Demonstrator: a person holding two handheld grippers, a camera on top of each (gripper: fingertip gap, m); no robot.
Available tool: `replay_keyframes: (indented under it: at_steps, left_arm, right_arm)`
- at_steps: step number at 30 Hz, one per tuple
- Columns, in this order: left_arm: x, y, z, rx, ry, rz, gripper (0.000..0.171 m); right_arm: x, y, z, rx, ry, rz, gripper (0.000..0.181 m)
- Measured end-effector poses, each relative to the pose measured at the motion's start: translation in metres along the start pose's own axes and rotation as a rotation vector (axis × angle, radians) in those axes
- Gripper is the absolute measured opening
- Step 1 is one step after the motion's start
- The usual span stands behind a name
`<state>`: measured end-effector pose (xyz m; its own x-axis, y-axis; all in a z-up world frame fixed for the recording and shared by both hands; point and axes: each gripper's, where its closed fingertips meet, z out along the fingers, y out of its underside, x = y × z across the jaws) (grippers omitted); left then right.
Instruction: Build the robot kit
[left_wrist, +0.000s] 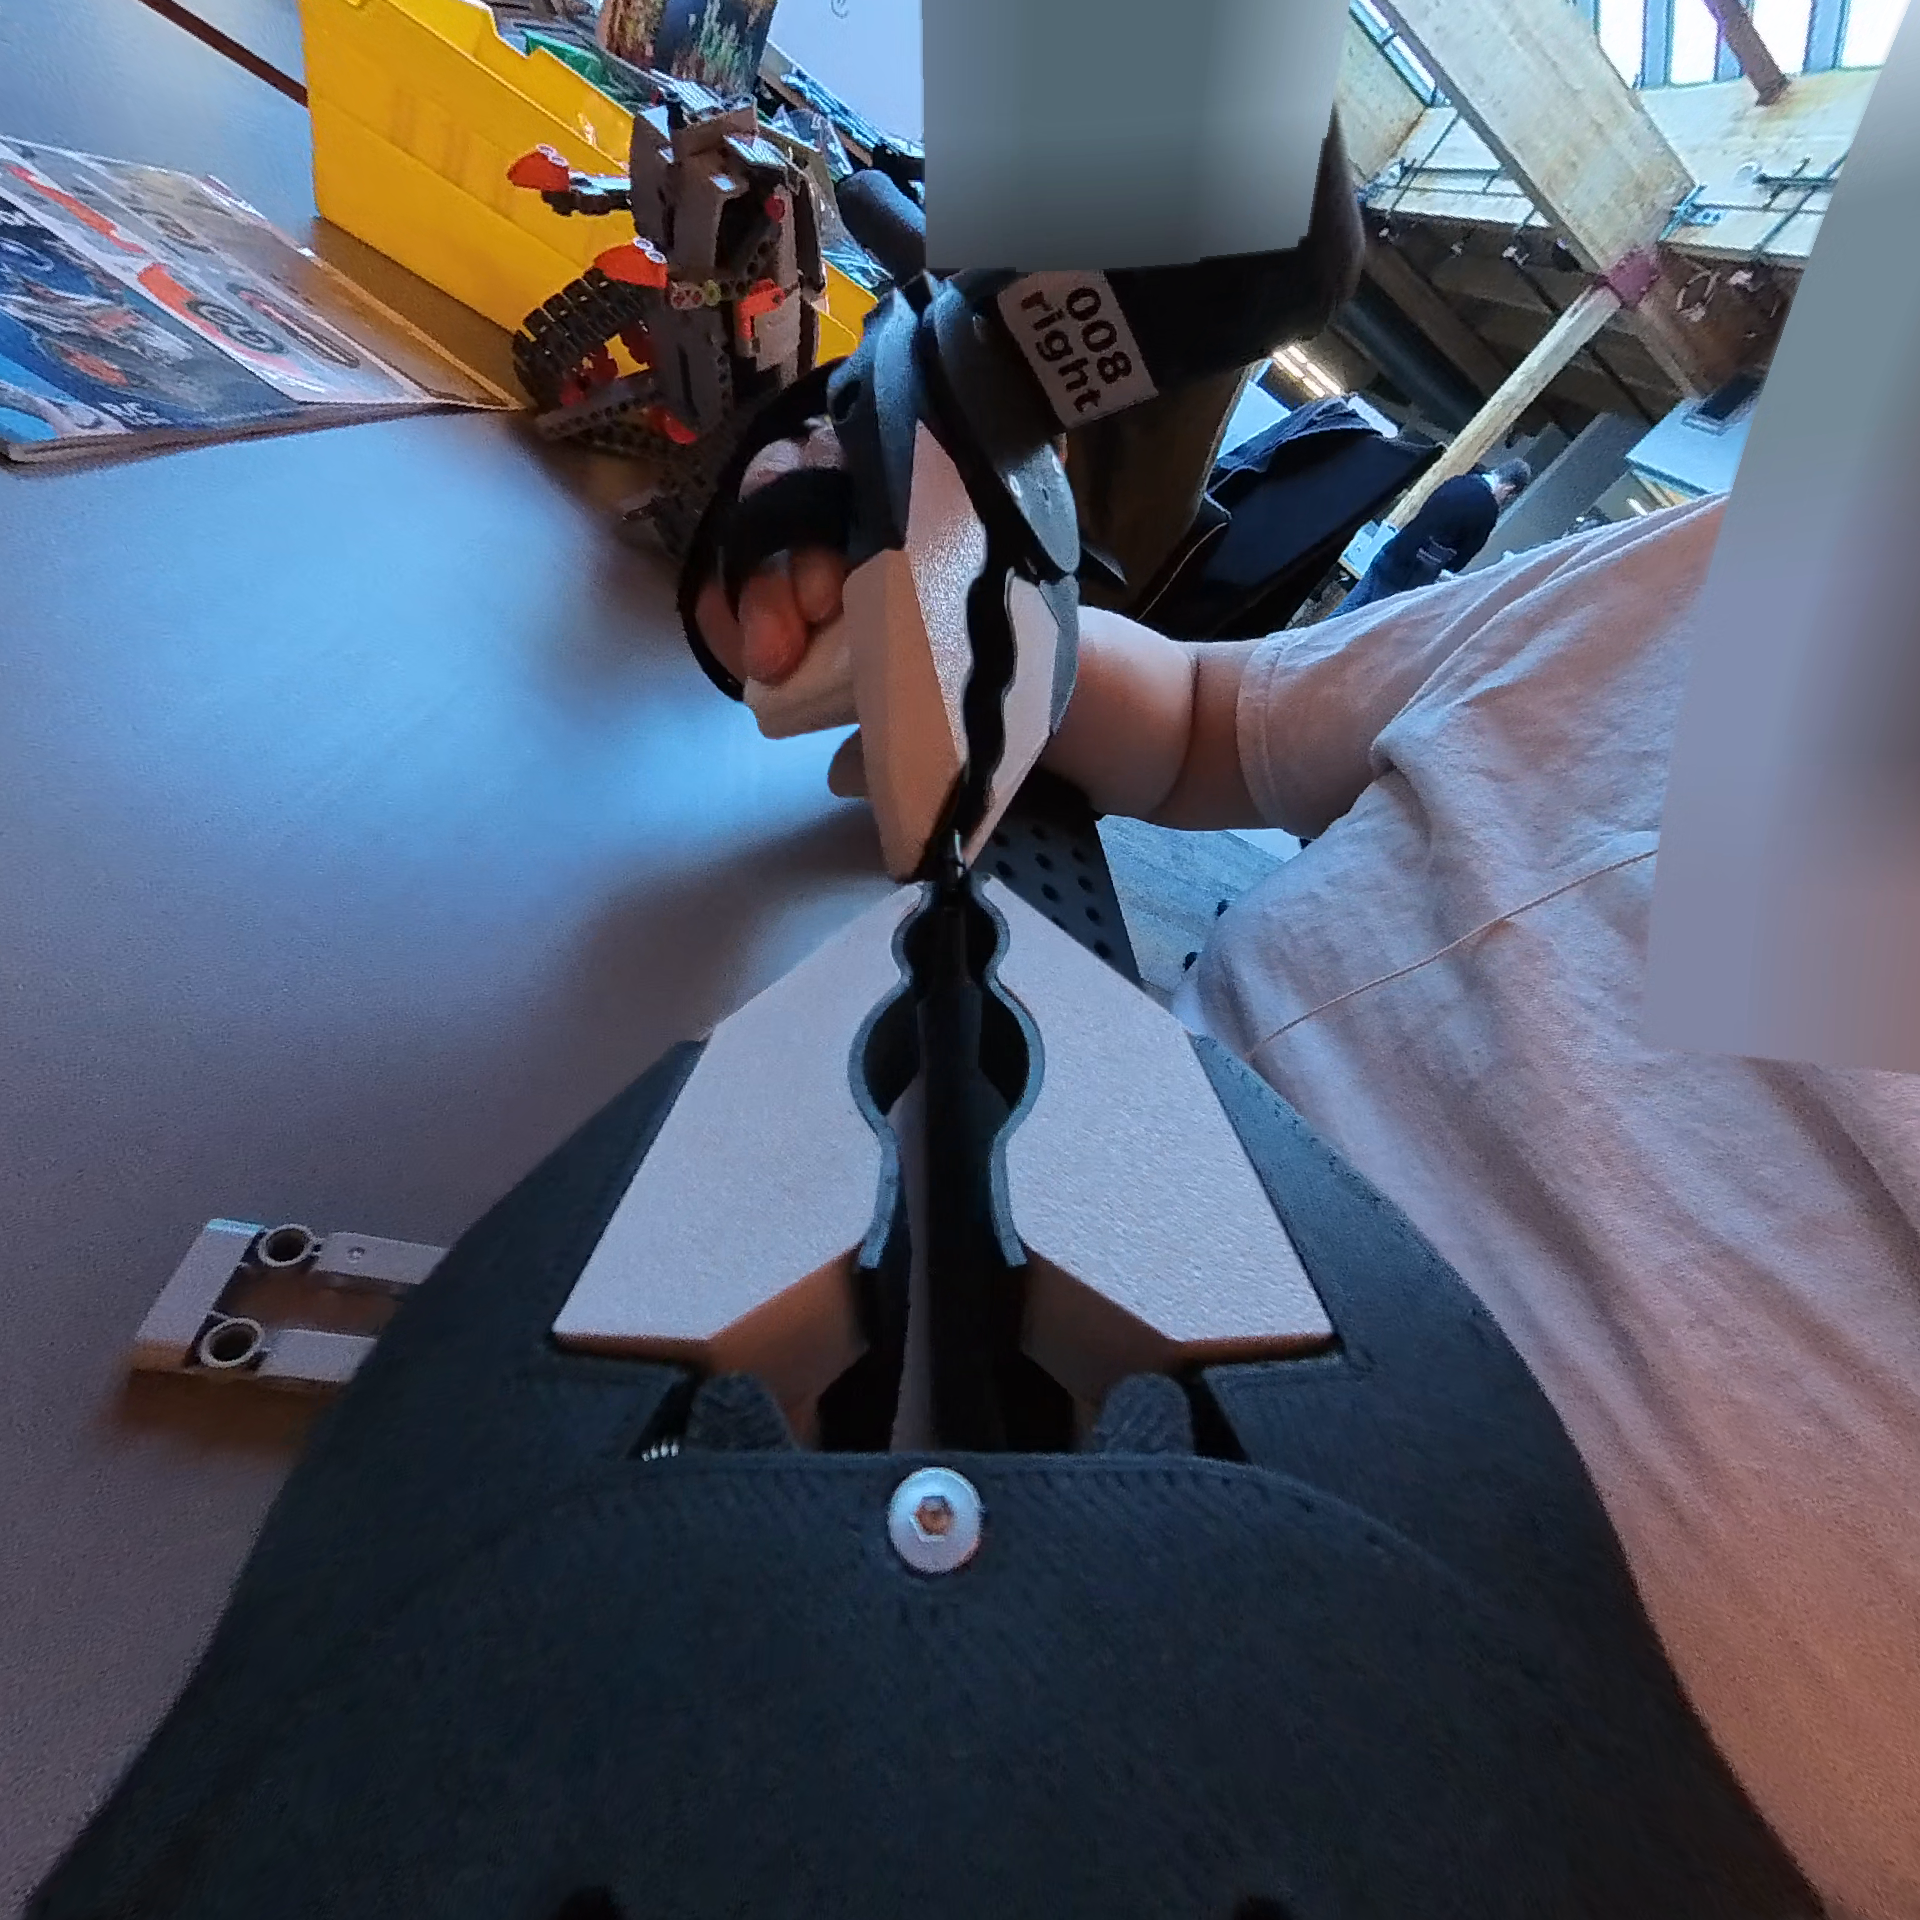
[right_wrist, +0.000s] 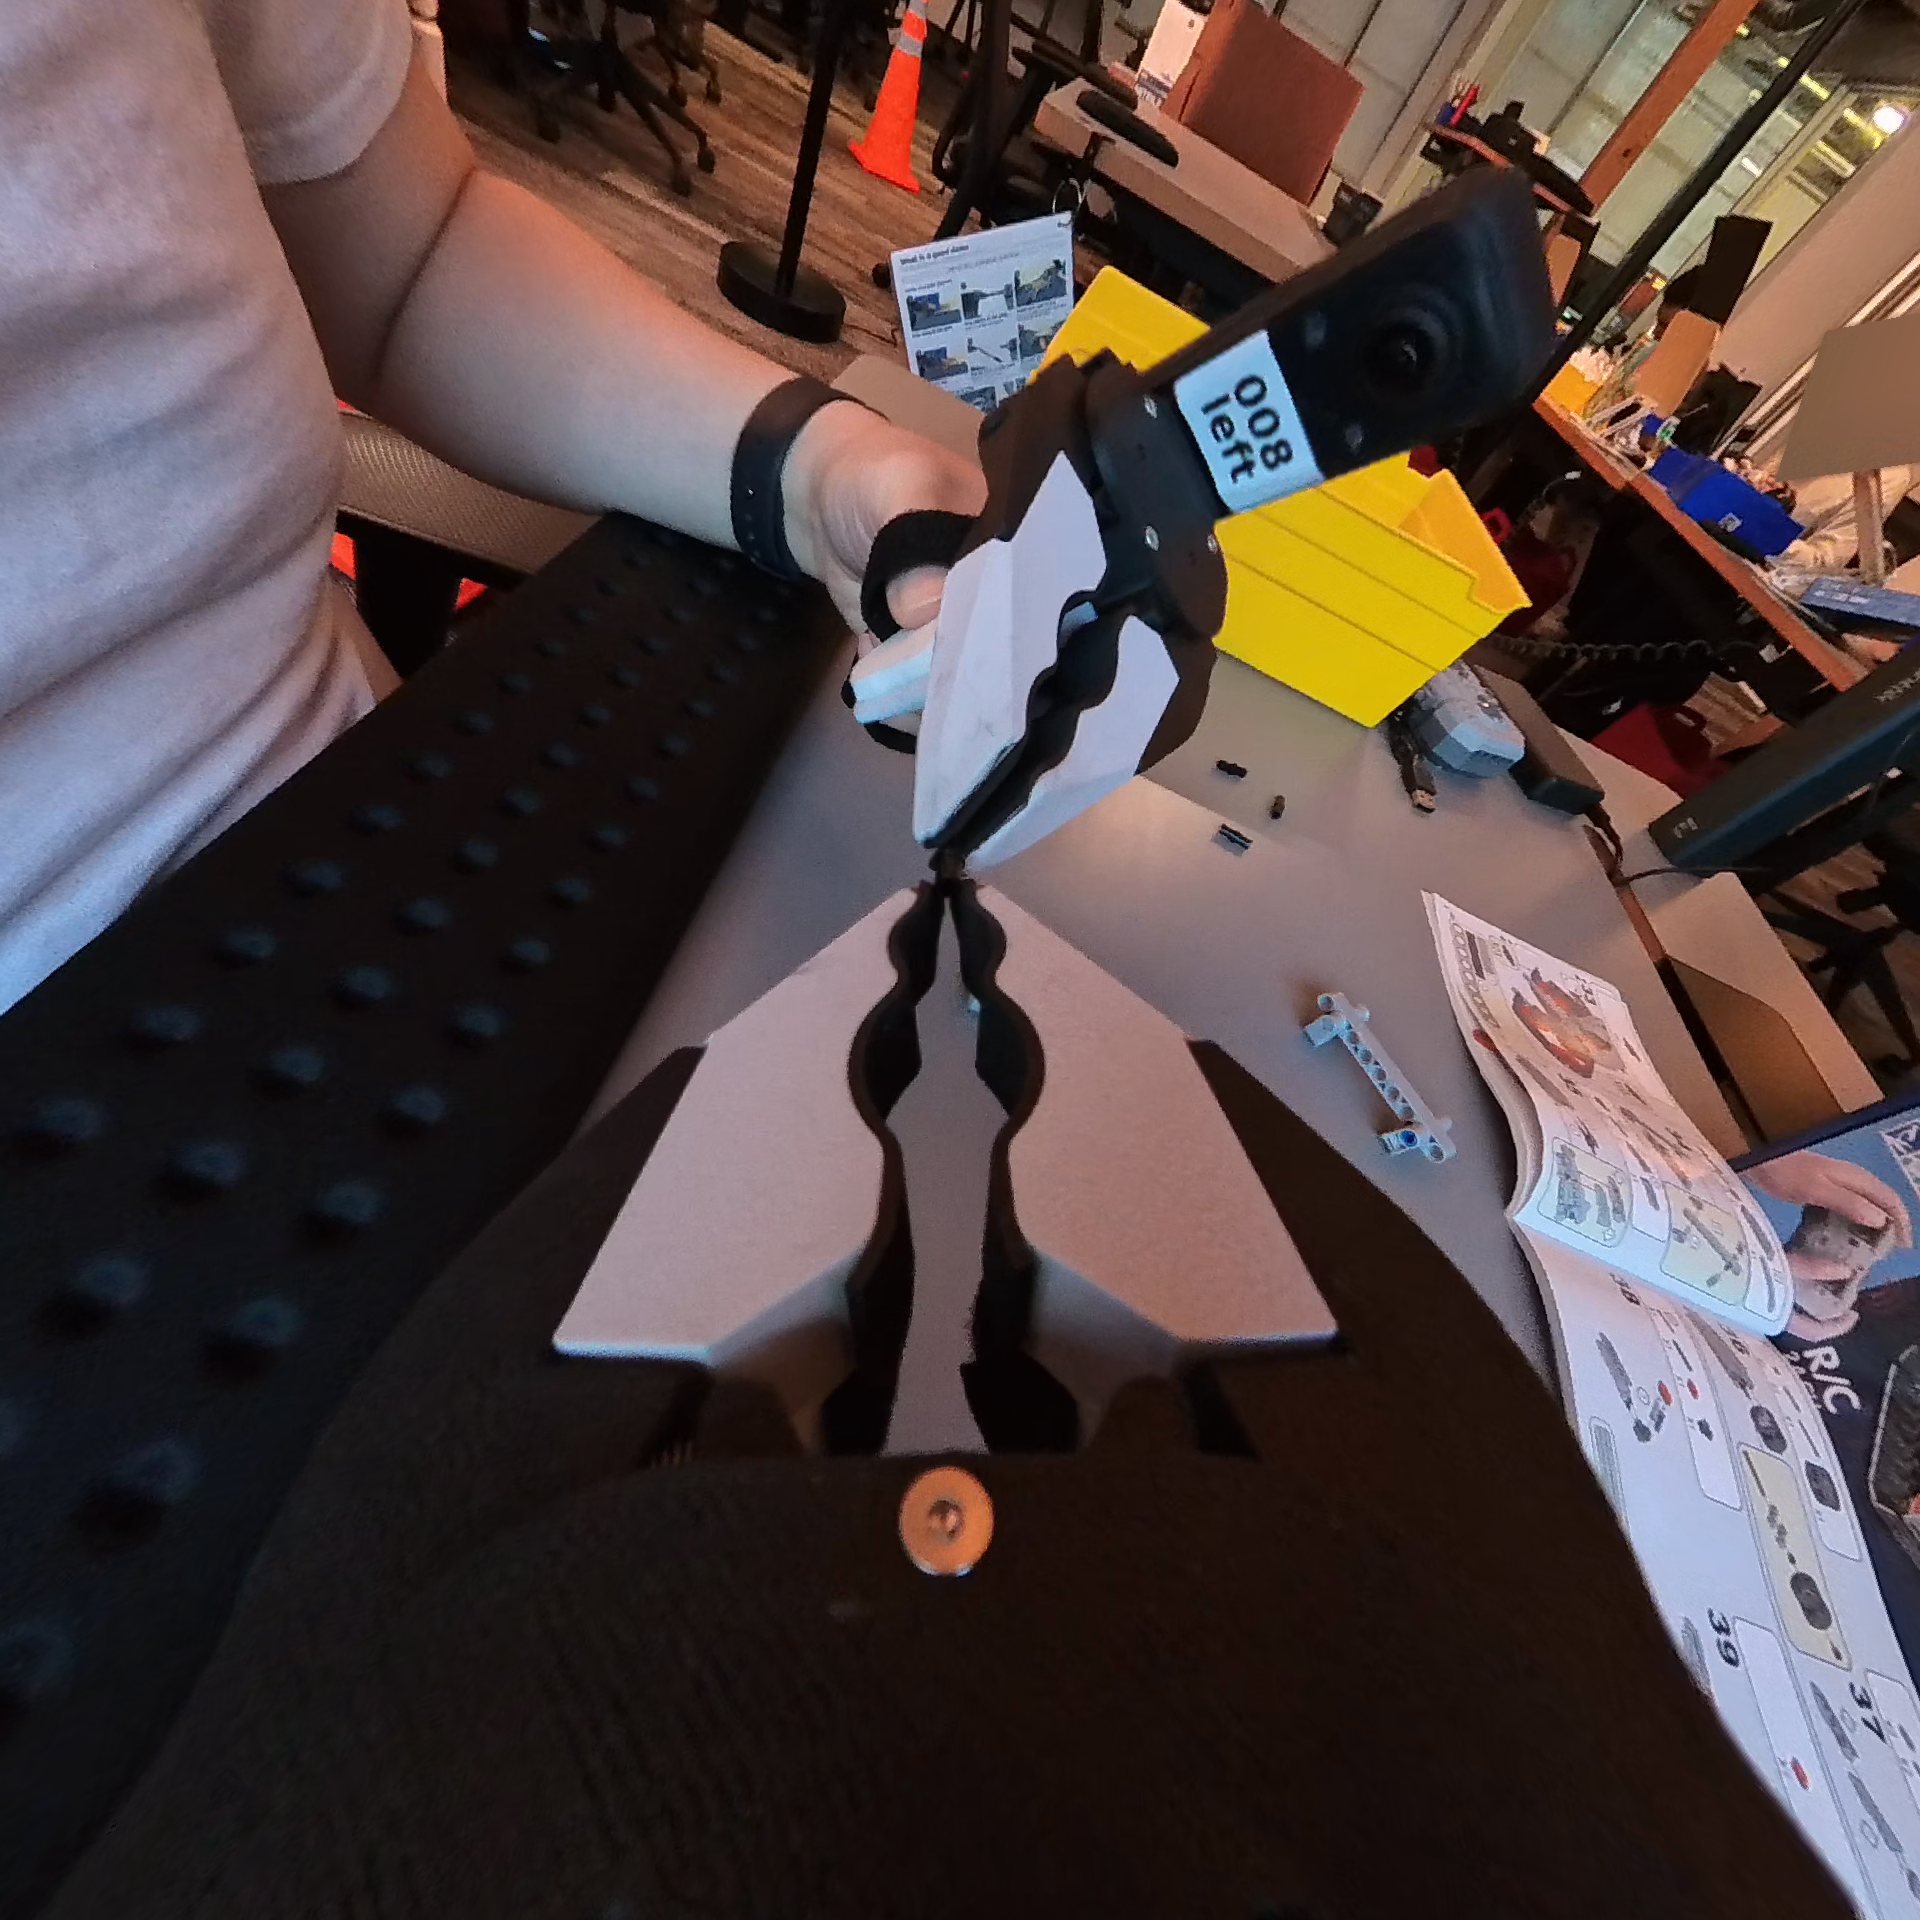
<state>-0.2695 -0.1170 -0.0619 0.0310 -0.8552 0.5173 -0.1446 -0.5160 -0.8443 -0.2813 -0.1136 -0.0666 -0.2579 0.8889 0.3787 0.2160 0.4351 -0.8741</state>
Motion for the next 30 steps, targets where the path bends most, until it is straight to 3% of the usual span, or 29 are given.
replay_keyframes:
  at_steps: [3, 5, 7, 12, 14, 18, 23, 30]
  left_arm:
    - [0.0, 0.0, -0.001, 0.003, 0.016, -0.026, 0.002]
    - [-0.001, 0.001, -0.001, 0.001, 0.018, -0.041, 0.001]
    - [0.001, 0.002, -0.001, 0.001, 0.033, -0.047, 0.002]
    - [-0.001, -0.01, -0.005, 0.076, 0.034, -0.056, 0.003]
    - [-0.003, -0.019, -0.012, 0.133, 0.043, -0.092, 0.019]
    - [-0.004, -0.026, -0.023, 0.198, 0.079, -0.165, 0.005]
    - [-0.01, -0.029, -0.024, 0.249, 0.137, -0.307, 0.012]
    - [-0.014, -0.026, -0.02, 0.236, 0.108, -0.292, 0.014]
  right_arm:
    - [0.002, 0.0, 0.0, 0.008, 0.012, 0.006, 0.005]
    - [0.005, -0.002, 0.001, 0.022, 0.031, 0.021, 0.019]
    - [-0.001, -0.003, 0.001, 0.025, -0.008, 0.031, 0.004]
    - [0.008, -0.007, -0.002, 0.073, 0.002, 0.122, 0.003]
    - [0.013, -0.007, -0.004, 0.091, 0.008, 0.168, 0.003]
    - [0.018, -0.008, -0.006, 0.114, 0.02, 0.202, 0.003]
    - [0.021, -0.01, -0.005, 0.142, 0.014, 0.276, 0.003]
    - [0.026, -0.006, -0.004, 0.145, -0.01, 0.394, 0.003]
